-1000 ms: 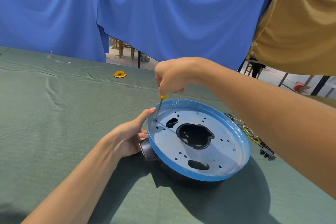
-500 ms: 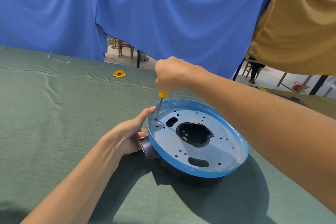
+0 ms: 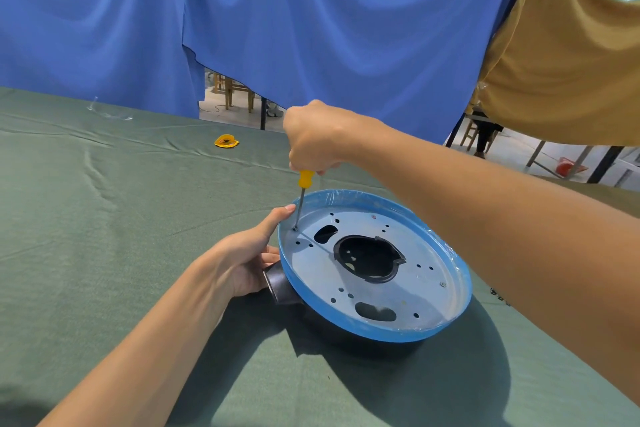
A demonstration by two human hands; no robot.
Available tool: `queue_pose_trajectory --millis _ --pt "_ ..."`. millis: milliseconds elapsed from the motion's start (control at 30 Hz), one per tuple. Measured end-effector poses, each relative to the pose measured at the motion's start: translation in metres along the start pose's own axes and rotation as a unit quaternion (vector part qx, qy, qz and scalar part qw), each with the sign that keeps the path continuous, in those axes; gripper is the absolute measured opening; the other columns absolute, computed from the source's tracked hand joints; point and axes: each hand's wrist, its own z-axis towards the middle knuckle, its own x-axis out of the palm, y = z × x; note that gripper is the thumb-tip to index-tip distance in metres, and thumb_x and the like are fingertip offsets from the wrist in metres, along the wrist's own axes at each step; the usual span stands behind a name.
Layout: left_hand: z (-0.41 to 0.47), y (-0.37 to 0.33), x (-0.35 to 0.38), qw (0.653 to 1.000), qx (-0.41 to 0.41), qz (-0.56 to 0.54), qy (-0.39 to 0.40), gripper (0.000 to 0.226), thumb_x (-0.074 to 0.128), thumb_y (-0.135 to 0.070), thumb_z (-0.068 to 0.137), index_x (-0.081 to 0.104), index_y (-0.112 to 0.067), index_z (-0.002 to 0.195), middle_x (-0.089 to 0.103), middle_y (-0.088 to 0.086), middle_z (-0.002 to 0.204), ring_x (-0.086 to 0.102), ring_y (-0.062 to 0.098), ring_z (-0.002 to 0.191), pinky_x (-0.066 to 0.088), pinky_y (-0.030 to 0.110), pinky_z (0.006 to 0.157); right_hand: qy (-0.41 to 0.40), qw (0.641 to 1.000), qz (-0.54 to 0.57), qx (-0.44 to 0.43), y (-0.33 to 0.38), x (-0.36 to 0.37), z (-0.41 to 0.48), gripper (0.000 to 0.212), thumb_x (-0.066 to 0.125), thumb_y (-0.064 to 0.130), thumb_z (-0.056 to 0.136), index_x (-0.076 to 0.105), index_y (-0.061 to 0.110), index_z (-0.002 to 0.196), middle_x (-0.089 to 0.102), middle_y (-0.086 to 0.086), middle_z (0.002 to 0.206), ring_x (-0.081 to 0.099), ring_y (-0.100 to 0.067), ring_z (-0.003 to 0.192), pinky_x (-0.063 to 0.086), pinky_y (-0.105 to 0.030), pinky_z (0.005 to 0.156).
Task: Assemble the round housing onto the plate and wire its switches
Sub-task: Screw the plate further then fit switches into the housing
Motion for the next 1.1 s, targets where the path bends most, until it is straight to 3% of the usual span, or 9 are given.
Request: queue_pose_trajectory --millis 233,333,467,600,700,800,867,933,1100 --pt "0.000 -0.001 0.000 1.000 -0.001 0.000 -0.007 0.060 0.082 -0.055 0.066 0.071 0.004 0.075 0.072 0.022 0.082 0.072 0.033 0.065 0.062 0.049 0.063 0.031 0.997 -0.069 0.006 0.001 0.000 0.004 0.026 0.045 0.018 0.097 0.049 0.011 0.072 0.044 -0.001 0.067 0.039 -0.015 0.054 0.030 -0.024 0.046" --pt "0.000 0.000 0.000 1.000 0.001 0.003 -0.006 0.063 0.082 -0.055 0.066 0.069 0.003 0.084 0.072 0.021 0.083 0.072 0.033 0.067 0.062 0.049 0.065 0.105 0.991 -0.085 -0.023 0.003 -0.009 0.002 0.039 0.052 0.041 0.096 0.051 0.011 0.071 0.042 0.001 0.056 0.038 -0.011 0.033 0.027 -0.014 0.031" --pt "0.000 0.001 -0.001 1.000 0.002 0.004 -0.012 0.059 0.082 -0.055 0.065 0.073 0.003 0.070 0.072 0.020 0.078 0.072 0.032 0.063 0.062 0.047 0.061 0.100 0.992 -0.075 -0.024 0.006 -0.010 0.002 0.026 0.056 0.032 0.095 0.058 0.009 0.082 0.048 -0.001 0.064 0.037 -0.014 0.043 0.017 -0.009 0.023" --pt "-0.002 0.000 0.001 1.000 0.002 0.006 -0.014 0.060 0.081 -0.056 0.067 0.072 0.001 0.051 0.071 0.018 0.071 0.072 0.032 0.059 0.061 0.045 0.054 0.088 0.993 -0.082 -0.016 0.013 -0.007 0.003 0.025 0.049 0.018 0.097 0.069 0.007 0.086 0.067 0.001 0.077 0.049 -0.008 0.052 0.037 -0.016 0.035" --pt "-0.001 0.000 0.001 1.000 0.005 0.003 -0.017 0.059 0.082 -0.056 0.065 0.073 0.002 0.060 0.072 0.018 0.075 0.072 0.033 0.066 0.062 0.050 0.065 0.077 0.992 -0.096 -0.013 0.014 -0.004 0.005 0.030 0.048 0.006 0.092 0.056 0.007 0.063 0.056 -0.001 0.058 0.049 -0.012 0.049 0.036 -0.022 0.042" --pt "-0.002 0.000 0.002 1.000 0.013 0.004 -0.015 0.065 0.084 -0.056 0.060 0.070 0.003 0.083 0.072 0.019 0.082 0.070 0.034 0.079 0.058 0.054 0.084 0.077 0.996 -0.048 -0.013 0.013 -0.002 0.007 0.040 0.056 0.027 0.097 0.048 0.010 0.062 0.048 0.000 0.052 0.044 -0.012 0.041 0.032 -0.016 0.036" --pt "-0.002 0.000 0.002 1.000 0.014 0.005 -0.010 0.067 0.084 -0.056 0.055 0.069 0.003 0.083 0.072 0.018 0.080 0.071 0.033 0.076 0.059 0.052 0.082 0.111 0.994 0.003 -0.014 0.014 -0.005 0.007 0.037 0.066 0.034 0.090 0.053 0.009 0.066 0.046 -0.001 0.052 0.042 -0.015 0.042 0.033 -0.014 0.037" --pt "-0.001 0.000 0.001 1.000 0.013 0.007 -0.009 0.065 0.083 -0.056 0.055 0.070 0.002 0.081 0.072 0.018 0.078 0.071 0.033 0.074 0.060 0.051 0.079 0.133 0.991 0.031 -0.014 0.016 -0.006 0.006 0.020 0.071 0.023 0.086 0.064 0.005 0.078 0.052 -0.004 0.060 0.045 -0.018 0.049 0.037 -0.017 0.041" --pt "0.001 0.001 -0.001 1.000 0.008 0.007 -0.002 0.058 0.084 -0.057 0.057 0.074 0.001 0.056 0.073 0.018 0.075 0.072 0.032 0.064 0.062 0.050 0.066 0.048 0.998 0.038 0.002 0.014 0.000 0.004 0.013 0.069 0.010 0.084 0.067 0.004 0.073 0.067 -0.003 0.060 0.064 -0.015 0.051 0.051 -0.018 0.046"
